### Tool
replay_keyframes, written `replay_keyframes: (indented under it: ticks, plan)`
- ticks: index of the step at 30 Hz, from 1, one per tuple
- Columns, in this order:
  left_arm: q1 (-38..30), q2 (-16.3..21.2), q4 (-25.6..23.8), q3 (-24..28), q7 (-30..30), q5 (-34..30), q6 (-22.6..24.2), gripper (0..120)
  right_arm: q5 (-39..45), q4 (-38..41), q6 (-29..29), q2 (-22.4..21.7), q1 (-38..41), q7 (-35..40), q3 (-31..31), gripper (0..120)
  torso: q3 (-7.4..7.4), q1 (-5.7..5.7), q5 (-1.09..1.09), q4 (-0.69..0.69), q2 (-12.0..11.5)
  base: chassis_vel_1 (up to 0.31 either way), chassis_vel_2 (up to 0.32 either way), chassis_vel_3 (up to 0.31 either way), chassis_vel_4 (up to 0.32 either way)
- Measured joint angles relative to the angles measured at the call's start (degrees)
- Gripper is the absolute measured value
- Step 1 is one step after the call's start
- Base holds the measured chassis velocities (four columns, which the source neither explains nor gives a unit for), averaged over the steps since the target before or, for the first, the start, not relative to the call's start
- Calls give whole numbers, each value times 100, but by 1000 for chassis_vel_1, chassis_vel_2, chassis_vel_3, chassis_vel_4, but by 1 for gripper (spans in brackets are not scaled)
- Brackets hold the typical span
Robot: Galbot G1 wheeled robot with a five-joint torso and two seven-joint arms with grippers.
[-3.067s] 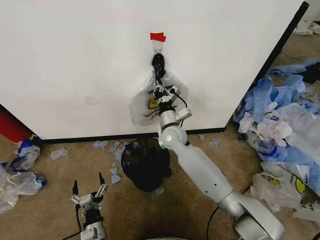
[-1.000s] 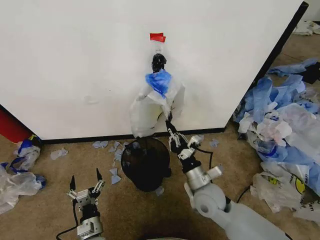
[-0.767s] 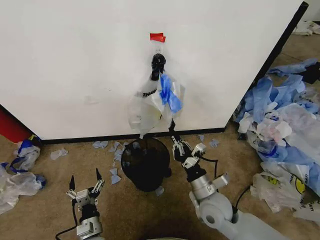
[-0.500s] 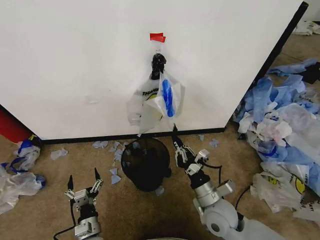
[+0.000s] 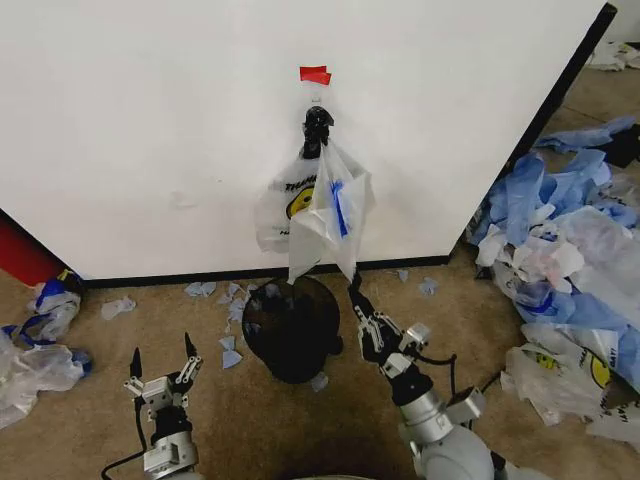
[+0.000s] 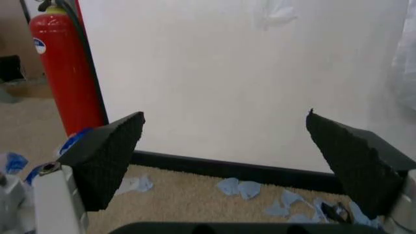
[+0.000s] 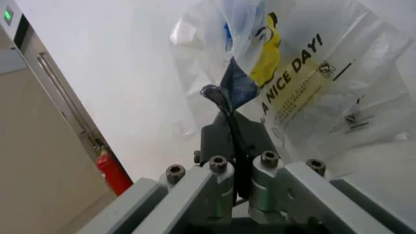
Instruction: Pick up the garbage bag from the wall and place it over the trash bin.
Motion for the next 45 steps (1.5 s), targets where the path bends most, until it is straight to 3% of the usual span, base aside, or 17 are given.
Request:
replay_keyframes:
  ticks: [24,45]
  plan:
    - [62,143,-89,7,-43,-37,-33,98,-678,249,342,128,-1372,-157,763,0,0,0,0,0,0,0,0,0,0]
    - [130,161,-97,27,-47,-31,-119,98,-1255,8,1051,503,-2519,-496,1137,0,0,0,0,0,0,0,0,0,0]
